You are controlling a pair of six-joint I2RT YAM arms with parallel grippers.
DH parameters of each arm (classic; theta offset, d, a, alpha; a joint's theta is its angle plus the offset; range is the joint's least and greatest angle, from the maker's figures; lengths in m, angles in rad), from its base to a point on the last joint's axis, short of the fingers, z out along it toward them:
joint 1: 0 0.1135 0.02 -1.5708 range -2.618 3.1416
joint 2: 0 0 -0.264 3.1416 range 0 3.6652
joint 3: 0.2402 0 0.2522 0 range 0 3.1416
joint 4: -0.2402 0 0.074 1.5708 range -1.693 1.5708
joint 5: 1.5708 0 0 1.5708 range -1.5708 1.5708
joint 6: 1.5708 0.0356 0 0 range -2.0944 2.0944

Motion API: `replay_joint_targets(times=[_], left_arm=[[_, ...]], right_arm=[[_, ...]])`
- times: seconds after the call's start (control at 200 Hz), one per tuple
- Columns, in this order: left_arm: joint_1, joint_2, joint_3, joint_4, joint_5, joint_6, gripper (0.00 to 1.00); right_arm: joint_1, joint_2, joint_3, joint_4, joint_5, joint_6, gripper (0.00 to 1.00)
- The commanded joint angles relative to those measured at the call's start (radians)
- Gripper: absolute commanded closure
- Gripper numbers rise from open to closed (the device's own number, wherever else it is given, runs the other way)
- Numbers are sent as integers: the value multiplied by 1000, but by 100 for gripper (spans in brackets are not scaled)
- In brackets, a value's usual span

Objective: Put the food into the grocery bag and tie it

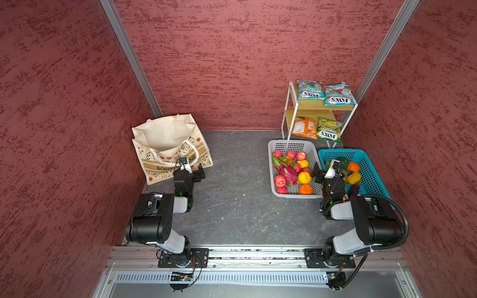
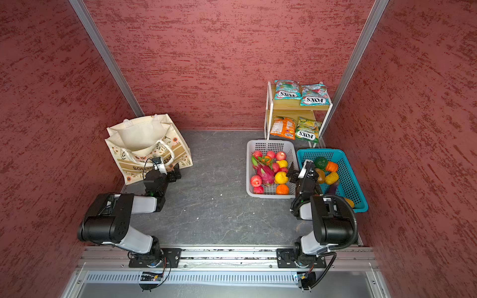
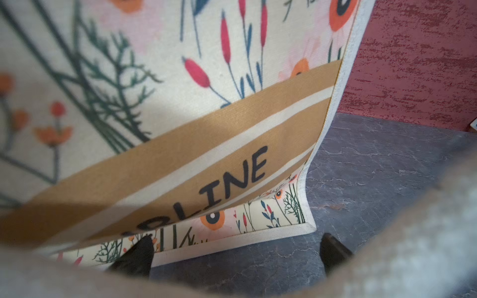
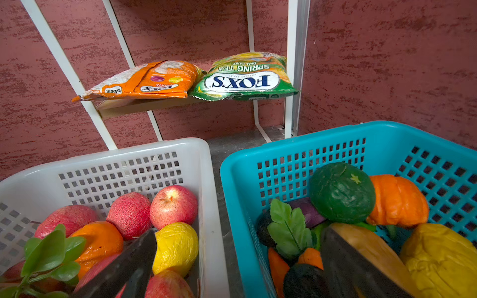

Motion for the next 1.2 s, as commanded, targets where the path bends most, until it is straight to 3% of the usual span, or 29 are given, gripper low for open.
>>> replay_joint_targets(times=[0.0, 1.067, 1.192], left_arm=[[0, -6, -4, 24, 11, 18, 1], [9, -8, -6, 25, 26, 10, 0], [26, -5, 12, -6, 158, 42, 1]], right_arm=[[2, 15, 14, -39, -14, -1, 1], [3, 11, 18, -51, -16, -2, 1], [3, 13, 37, -86, -112, -39, 1]])
